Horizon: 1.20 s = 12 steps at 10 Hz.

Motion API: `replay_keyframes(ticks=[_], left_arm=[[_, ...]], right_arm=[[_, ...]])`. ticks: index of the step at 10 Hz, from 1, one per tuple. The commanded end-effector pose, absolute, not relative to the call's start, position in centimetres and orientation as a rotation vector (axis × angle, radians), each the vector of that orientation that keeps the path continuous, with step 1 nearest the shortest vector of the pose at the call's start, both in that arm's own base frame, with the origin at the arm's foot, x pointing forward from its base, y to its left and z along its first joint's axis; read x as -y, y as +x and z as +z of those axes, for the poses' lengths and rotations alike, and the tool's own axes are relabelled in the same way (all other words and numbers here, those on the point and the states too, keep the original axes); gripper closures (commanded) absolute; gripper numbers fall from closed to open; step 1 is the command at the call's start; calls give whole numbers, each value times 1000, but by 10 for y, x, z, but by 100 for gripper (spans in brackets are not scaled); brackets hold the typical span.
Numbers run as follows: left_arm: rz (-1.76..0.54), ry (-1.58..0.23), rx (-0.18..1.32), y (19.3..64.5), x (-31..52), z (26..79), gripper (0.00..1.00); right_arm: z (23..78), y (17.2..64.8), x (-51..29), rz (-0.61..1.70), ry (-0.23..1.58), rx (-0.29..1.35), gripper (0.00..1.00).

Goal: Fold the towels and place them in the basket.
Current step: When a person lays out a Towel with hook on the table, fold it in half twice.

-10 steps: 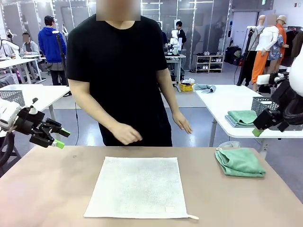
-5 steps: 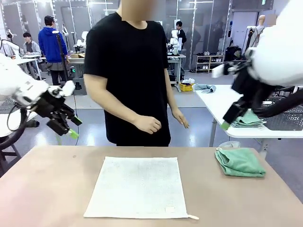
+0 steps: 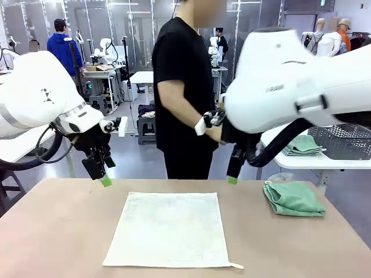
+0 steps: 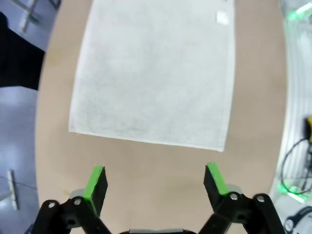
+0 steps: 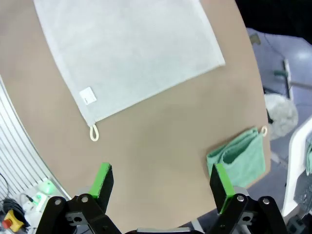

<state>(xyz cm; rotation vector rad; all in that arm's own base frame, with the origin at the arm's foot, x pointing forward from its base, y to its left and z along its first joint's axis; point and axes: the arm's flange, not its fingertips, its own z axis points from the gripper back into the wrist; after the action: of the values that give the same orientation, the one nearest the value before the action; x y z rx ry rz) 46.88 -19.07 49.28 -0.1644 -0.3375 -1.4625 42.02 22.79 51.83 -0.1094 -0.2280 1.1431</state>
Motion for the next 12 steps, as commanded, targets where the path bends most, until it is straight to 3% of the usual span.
replay_keyframes(ticks=[1, 10, 12], left_arm=[[-1489, -116, 290, 466, 196, 494, 0], [-1518, -120, 292, 462, 200, 487, 0], [-1631, -97, 282, 446, 225, 480, 0]], right_arm=[[514, 428, -245, 1249, -151, 195, 0], [500, 427, -260, 1245, -124, 189, 0], [494, 416, -265, 1327, -123, 243, 0]])
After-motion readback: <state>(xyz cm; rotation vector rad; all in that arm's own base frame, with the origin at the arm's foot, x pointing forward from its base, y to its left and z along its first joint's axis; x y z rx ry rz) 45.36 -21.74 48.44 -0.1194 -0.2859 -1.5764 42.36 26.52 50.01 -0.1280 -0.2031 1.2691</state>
